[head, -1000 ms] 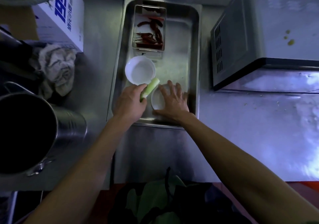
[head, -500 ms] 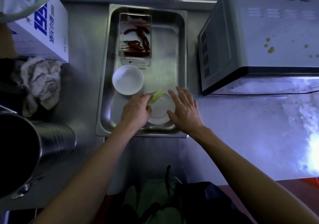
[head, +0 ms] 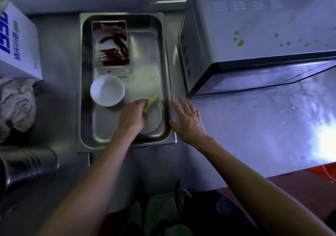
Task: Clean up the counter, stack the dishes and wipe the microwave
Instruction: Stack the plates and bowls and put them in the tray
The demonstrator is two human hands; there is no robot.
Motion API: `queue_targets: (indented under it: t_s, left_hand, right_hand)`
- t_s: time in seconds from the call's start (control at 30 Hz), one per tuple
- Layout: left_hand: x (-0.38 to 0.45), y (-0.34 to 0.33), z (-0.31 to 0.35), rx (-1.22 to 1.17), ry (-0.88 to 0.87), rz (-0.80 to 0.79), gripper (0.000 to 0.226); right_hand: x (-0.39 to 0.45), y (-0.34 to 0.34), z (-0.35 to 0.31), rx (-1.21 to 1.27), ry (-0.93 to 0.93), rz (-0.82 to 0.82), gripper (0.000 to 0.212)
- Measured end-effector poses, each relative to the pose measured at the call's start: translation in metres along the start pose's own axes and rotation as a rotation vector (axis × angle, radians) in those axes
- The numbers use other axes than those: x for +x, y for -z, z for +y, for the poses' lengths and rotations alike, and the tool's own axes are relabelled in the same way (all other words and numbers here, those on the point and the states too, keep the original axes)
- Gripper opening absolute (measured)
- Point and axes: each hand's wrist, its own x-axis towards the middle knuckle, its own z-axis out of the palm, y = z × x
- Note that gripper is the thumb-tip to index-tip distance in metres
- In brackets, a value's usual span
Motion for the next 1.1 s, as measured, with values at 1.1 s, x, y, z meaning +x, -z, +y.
queue_targets:
  t_s: [1.1]
  left_hand:
    - [-0.126,-0.073,0.2,0.264,-0.141,0.007,0.043]
  right_hand:
    - [-0.121,0.074,0.147,-0.015,0.104,-0.089,0.048]
